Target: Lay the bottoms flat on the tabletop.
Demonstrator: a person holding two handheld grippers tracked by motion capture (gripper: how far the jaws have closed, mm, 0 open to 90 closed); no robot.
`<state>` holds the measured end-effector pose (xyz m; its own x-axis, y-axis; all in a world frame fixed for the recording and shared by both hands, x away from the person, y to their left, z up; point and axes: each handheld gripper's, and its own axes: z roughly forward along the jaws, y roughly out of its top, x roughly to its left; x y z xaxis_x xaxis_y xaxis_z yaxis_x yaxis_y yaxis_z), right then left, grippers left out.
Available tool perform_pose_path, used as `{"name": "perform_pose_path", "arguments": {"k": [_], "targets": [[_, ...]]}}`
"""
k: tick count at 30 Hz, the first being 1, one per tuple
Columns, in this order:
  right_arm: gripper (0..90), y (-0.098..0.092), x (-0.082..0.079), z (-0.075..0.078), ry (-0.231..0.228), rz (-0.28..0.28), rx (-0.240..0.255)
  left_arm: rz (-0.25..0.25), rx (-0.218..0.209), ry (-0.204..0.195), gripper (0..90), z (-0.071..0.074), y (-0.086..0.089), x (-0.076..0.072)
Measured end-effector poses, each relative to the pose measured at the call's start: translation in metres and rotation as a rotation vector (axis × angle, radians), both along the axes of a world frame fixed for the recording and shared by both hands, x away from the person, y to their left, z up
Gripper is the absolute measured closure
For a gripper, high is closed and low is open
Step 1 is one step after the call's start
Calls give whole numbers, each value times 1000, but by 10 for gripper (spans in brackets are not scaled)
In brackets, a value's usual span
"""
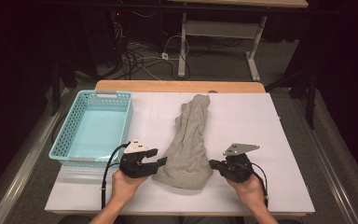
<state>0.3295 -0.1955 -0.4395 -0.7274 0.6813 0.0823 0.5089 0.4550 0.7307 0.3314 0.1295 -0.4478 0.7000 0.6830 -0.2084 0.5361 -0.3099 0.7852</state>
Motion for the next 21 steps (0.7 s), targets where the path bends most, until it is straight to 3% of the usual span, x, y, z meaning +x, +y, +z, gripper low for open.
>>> {"name": "perform_pose_path", "arguments": {"k": [3, 6, 9, 10, 12, 14, 17, 21], "targets": [[900, 3, -2, 1, -6, 16, 6, 24, 42, 4, 405, -8, -12, 6], [898, 6, -2, -1, 2, 28, -7, 16, 93, 26, 388, -16, -21, 11], [889, 6, 0, -5, 18, 26, -9, 1, 93, 60, 408, -21, -23, 16], [885, 6, 1, -5, 23, 27, -4, -15, 95, 77, 449, -22, -23, 17], [871, 6, 1, -6, 31, 27, 5, -61, 98, 98, 635, -25, -25, 18], [841, 6, 1, -5, 31, 27, 9, -86, 112, 95, 818, -24, -29, 14], [801, 4, 0, -4, 22, 24, 23, -96, 123, 57, 855, -14, -29, 7], [752, 0, 0, -3, 16, 10, 27, -69, 90, 31, 857, -1, -16, 0]]}}
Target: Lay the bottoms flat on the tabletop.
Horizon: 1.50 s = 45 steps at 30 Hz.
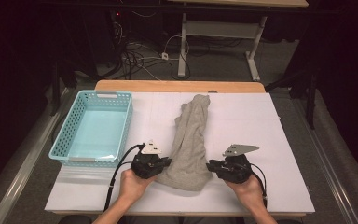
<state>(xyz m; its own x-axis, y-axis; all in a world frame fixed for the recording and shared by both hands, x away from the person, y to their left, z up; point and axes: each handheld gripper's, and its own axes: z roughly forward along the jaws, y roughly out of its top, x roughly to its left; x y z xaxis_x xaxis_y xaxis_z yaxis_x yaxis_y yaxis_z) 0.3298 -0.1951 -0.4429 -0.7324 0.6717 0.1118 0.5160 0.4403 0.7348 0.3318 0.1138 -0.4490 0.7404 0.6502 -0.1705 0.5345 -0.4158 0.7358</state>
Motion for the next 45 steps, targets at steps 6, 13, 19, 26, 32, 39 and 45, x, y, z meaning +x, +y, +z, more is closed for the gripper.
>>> {"name": "perform_pose_path", "arguments": {"k": [6, 13, 19, 26, 32, 39, 45], "targets": [[719, -1, 5, -2, -7, -28, -11, 43, 26, -13, 856, 6, 16, -10], [688, 11, 21, -9, 9, -43, -51, 71, 92, 22, 854, 0, 28, -13], [673, 23, 32, -17, 22, -40, -103, 86, 140, 64, 852, -10, 30, -10], [611, 36, 44, -23, 48, -45, -66, 86, 88, 51, 660, -13, 25, -7], [597, 57, 50, -18, 47, -13, -35, 115, 28, -14, 469, -7, 23, -5], [603, 80, 53, -23, 63, 25, -56, 119, 66, 0, 427, -16, 18, 8], [597, 78, 51, -24, 68, 38, -53, 79, 133, 50, 598, -23, 12, 13]]}}
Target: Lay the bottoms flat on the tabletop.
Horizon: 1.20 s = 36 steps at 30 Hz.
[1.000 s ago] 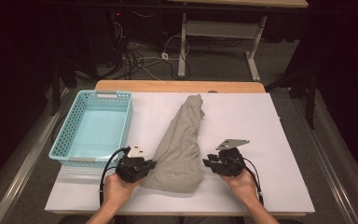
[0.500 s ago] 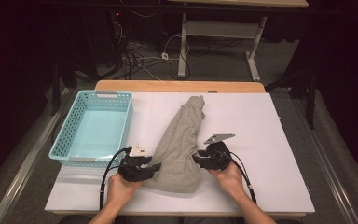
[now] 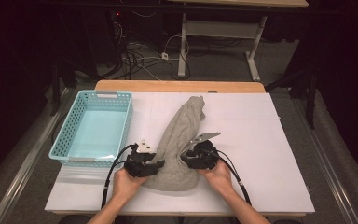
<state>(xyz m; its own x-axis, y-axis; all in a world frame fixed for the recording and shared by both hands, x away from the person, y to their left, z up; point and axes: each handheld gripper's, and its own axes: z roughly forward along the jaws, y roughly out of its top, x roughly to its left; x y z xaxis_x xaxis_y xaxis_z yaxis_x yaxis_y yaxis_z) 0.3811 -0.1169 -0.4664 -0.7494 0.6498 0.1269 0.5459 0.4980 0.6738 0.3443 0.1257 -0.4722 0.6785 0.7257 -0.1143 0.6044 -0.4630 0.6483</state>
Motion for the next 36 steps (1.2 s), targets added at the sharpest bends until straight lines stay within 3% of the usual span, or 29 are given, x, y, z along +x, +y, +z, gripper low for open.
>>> {"name": "perform_pose_path", "arguments": {"k": [2, 5, 7, 9, 14, 19, 22, 24, 26, 28, 32, 36], "targets": [[587, -6, -1, 1, 0, -9, -3, -19, 15, 28, 728, -2, 0, 1], [581, -17, -3, 1, 0, -23, -10, -25, 14, 33, 823, 0, -1, 0], [581, -22, -4, -1, 3, -32, -12, -17, 3, 24, 834, 3, 1, -2], [580, -24, -4, -3, 9, -41, -10, -2, -40, 7, 837, 9, 5, -4], [555, -15, -2, -6, 13, -29, 4, 28, -111, -42, 838, 23, 20, -12], [510, -3, 1, -5, 6, -27, 21, 47, -98, -27, 838, 22, 26, -15], [521, 5, 1, -7, 13, -19, -7, 48, -86, -20, 837, 21, 26, -15], [599, 9, 0, -8, 2, -12, -16, 48, -83, -17, 837, 19, 26, -15], [754, 10, 0, -7, -3, 4, -30, 49, -83, -14, 836, 18, 25, -14], [848, 10, -1, -8, -15, 22, -41, 48, -87, -16, 836, 18, 25, -14], [873, 2, -2, -6, -26, 34, -39, 46, -99, -24, 836, 19, 27, -14], [876, -16, -7, 4, -43, 10, -17, 47, -114, -23, 836, 19, 28, -14]]}}
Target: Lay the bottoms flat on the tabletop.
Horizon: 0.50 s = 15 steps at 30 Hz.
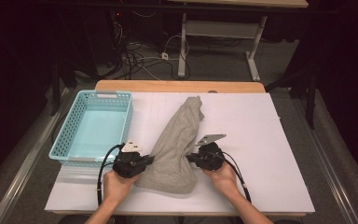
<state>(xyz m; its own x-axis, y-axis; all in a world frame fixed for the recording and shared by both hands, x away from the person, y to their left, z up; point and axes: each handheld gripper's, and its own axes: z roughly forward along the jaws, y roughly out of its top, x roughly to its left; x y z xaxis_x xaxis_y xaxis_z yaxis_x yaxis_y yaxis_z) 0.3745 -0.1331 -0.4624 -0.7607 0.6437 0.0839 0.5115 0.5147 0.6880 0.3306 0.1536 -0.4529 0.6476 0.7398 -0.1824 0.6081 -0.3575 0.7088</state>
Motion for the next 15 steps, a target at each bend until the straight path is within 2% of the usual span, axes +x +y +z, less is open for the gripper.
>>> {"name": "perform_pose_path", "arguments": {"k": [6, 10, 15], "targets": [[878, -34, -11, 15, -19, -41, 19, -6, -6, 5, 835, 0, -2, -1], [879, -54, -17, 25, -54, -67, 16, -18, -4, 10, 835, -1, -6, -2], [878, -75, -24, 34, -72, -100, 34, -61, 6, 30, 835, -4, -18, -4]]}}
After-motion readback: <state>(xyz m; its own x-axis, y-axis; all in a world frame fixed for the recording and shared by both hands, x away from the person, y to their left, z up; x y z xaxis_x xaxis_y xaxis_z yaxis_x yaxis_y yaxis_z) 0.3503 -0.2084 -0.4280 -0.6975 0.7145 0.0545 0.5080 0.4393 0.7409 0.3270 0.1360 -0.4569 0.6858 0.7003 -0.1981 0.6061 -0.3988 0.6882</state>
